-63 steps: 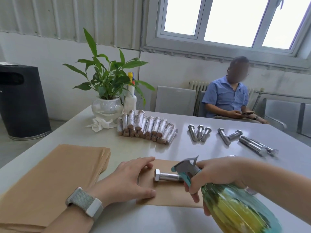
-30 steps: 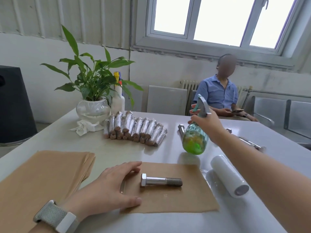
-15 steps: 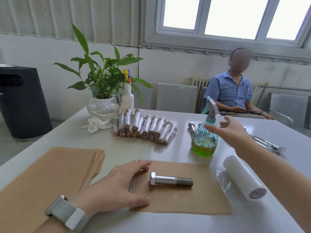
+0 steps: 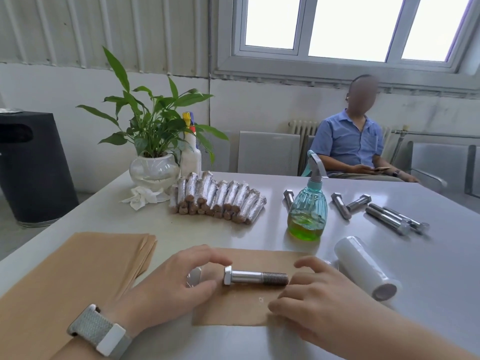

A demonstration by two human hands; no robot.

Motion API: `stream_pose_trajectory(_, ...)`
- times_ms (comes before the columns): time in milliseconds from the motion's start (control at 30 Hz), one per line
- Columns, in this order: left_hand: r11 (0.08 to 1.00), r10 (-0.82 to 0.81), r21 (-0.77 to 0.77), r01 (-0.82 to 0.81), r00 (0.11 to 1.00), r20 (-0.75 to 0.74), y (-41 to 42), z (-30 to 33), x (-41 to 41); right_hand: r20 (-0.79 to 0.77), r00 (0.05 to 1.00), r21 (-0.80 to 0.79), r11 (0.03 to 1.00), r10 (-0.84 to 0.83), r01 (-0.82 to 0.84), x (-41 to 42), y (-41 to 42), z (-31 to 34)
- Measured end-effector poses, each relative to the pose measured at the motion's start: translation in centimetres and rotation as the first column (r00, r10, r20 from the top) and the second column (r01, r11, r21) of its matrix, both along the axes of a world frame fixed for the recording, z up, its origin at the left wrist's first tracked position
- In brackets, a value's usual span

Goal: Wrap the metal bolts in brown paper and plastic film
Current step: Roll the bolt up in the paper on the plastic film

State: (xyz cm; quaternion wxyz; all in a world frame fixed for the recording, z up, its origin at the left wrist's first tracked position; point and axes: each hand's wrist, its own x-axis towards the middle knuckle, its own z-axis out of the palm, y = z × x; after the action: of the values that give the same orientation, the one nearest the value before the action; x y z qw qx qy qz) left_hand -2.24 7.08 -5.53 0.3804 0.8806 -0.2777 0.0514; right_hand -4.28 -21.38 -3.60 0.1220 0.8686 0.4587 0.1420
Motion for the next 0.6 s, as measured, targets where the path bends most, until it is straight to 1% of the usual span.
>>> stream_pose_trajectory(67,1.000,-0.031,-0.003,0.031,0.999,-0.023,0.1,0.0,0.0,0.026,0.999,0.045,0.998,-0.034,0.033,-0.1,0.3,-0.2)
stream_pose_trajectory(133,0.999,-0.041,-0.002,0.041,0.999,-0.013,0.1,-0.1,0.1,0.022,0.996,0.113,0.990,-0.090,0.087,-0.3,0.7,-0.1)
stream_pose_trajectory(267,0.997,-0.037,0.069,0.035,0.999,0.021,0.1,-0.4,0.4,0.006,0.983,0.174,0.969,-0.181,0.177,0.1,1.1,0.1)
stream_pose_trajectory(433,0.982,-0.011,0.186,-0.017,0.989,0.147,0.1,-0.3,0.5,-0.013,0.966,0.273,0.928,-0.260,0.254,1.2,1.9,0.3)
stream_pose_trajectory(533,0.964,0.004,0.256,-0.063,0.974,0.228,-0.2,0.1,0.4,-0.107,0.954,0.326,0.897,-0.280,0.300,2.3,2.2,0.2)
stream_pose_trajectory(600,0.961,0.022,0.261,-0.095,0.962,0.271,-0.6,0.3,0.5,-0.147,0.947,0.386,0.865,-0.286,0.321,2.7,2.1,-0.2)
